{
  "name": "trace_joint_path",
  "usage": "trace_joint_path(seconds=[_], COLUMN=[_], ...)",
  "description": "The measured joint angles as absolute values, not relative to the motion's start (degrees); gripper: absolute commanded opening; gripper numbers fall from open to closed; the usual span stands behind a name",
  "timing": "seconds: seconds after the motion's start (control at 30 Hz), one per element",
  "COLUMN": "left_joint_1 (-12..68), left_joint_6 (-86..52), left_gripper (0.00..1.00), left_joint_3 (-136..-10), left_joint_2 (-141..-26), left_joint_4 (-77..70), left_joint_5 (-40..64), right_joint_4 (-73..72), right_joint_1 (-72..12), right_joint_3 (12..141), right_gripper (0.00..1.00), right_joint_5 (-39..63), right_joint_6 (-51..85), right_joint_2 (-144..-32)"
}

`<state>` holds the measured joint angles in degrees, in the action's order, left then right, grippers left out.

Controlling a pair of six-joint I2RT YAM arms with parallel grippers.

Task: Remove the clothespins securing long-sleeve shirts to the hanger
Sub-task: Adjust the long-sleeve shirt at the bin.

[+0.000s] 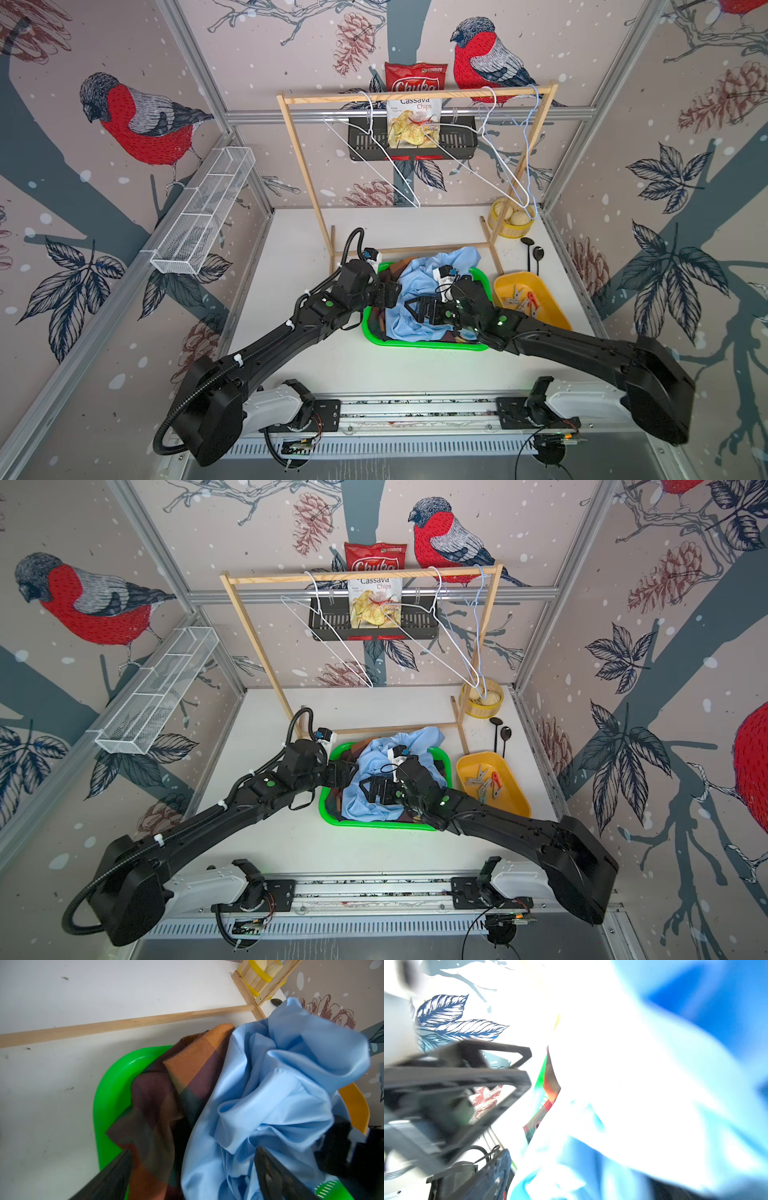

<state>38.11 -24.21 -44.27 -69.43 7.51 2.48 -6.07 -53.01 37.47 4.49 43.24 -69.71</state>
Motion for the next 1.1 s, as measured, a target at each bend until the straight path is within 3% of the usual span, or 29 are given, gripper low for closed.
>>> trace_joint_path(seconds=[0.27,0.43,0.57,0.77,0.97,1.03,1.1], left_joint_1=[43.2,44.9,46.5,48.4,49.3,49.5,49.7], left_joint_6=[-28.7,-30.0,-29.9,-31.2,-31.5,-31.5,-31.5], left_gripper=[0.9,0.9,0.9,0.9,0.9,0.9,0.9], left_joint_3=[-39.8,-35.8,-34.3,-33.3,-33.8,-34.4,-35.0], left_joint_2=[-73.6,-73.3,-74.4,-76.1,-76.1,-76.3,-76.6], left_joint_4=[2.4,-3.7,-7.5,-5.1,-4.0,-3.6,-3.4], left_joint_5=[-2.5,-6.2,-9.6,-12.1,-13.7,-14.0,-14.0], right_joint_4=[6.6,9.0,9.3,4.4,0.8,-1.1,-3.2], right_joint_1=[-49.1,-34.6,-22.2,-11.0,-14.0,-15.6,-17.0], right_joint_3=[38.3,38.3,39.5,43.6,50.3,51.9,52.6], right_gripper=[1.0,1.0,1.0,1.0,0.99,0.93,0.8], right_joint_5=[1.6,3.4,7.5,14.1,19.8,21.6,23.5], right_joint_6=[41.6,39.2,37.5,35.9,34.6,34.6,34.7], right_joint_2=[-54.4,-50.4,-56.1,-71.6,-84.2,-86.5,-88.4])
